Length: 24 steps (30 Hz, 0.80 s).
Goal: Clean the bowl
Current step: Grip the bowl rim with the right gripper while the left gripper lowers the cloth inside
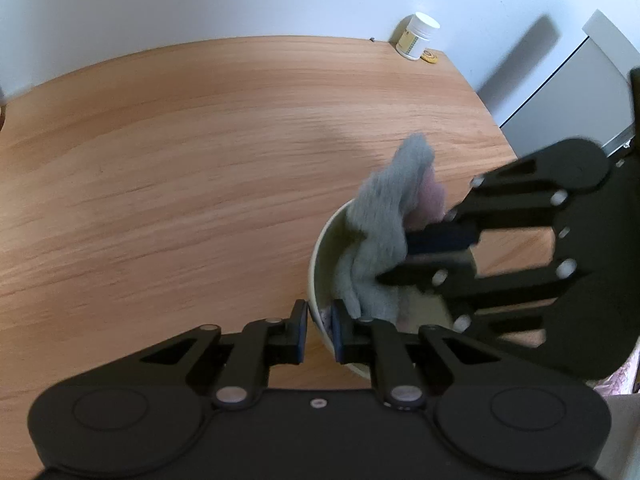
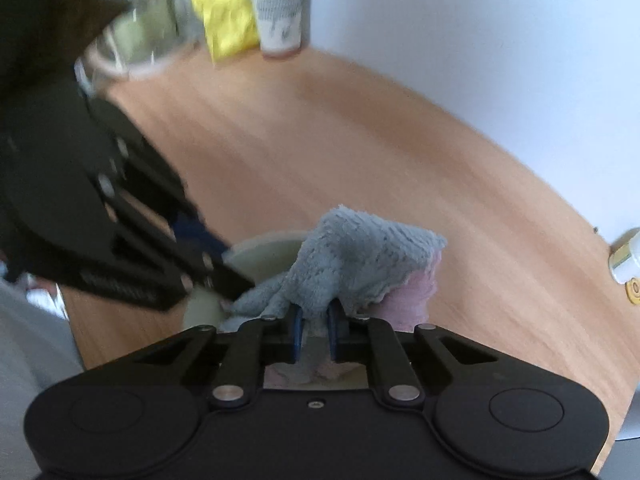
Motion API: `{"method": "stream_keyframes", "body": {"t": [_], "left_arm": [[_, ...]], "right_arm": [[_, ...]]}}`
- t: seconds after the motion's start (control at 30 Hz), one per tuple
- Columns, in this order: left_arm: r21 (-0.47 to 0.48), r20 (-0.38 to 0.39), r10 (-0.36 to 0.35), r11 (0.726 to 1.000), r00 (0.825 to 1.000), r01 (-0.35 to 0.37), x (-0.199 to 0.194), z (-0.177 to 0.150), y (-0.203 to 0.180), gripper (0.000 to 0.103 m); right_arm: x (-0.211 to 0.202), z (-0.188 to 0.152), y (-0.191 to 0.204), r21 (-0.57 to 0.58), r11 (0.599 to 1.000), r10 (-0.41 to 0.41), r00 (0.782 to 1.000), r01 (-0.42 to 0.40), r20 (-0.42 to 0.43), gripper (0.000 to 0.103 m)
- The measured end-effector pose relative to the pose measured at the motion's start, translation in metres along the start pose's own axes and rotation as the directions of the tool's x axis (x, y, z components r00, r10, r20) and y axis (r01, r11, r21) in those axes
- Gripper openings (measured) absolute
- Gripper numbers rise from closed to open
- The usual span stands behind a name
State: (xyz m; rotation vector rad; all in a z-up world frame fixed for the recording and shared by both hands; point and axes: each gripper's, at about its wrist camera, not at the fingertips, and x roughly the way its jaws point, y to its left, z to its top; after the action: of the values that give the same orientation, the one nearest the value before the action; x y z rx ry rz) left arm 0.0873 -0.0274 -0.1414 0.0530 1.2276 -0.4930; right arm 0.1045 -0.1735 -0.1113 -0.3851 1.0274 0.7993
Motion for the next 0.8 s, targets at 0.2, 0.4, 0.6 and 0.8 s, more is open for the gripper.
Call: {"method": "stream_keyframes", "body": {"t": [0.2, 0.4, 0.6, 0.8], "left_arm": [[0.040, 0.007, 0.008, 0.999, 1.000, -0.009, -0.001, 0.001, -0.002, 0.012], [0.122, -0.003, 0.006, 0.992, 1.000, -0.005, -0.001, 0.004, -0.003, 0.012], [0.141, -0.003, 0.018, 0.990, 1.000, -0.018, -0.002, 0.005, -0.001, 0.012], [0.137, 0.002, 0.011, 0.991, 1.000, -0.011, -0.005, 0.008, 0.003, 0.011]], "right_arm": [[-0.008, 0.006, -0.005, 0.016, 0.999, 0.043, 0.997, -0.044, 0.061, 0.014], [0.003, 0.015, -0.005, 0.015, 0.994, 0.104, 0.992, -0.105, 0.070, 0.014], [0.017, 0.019, -0.009, 0.009, 0.991, 0.132, 0.991, -0.132, 0.035, 0.013], [0.033, 0.008, -0.010, 0.038, 0.990, 0.134, 0.991, -0.134, -0.014, 0.013]]}}
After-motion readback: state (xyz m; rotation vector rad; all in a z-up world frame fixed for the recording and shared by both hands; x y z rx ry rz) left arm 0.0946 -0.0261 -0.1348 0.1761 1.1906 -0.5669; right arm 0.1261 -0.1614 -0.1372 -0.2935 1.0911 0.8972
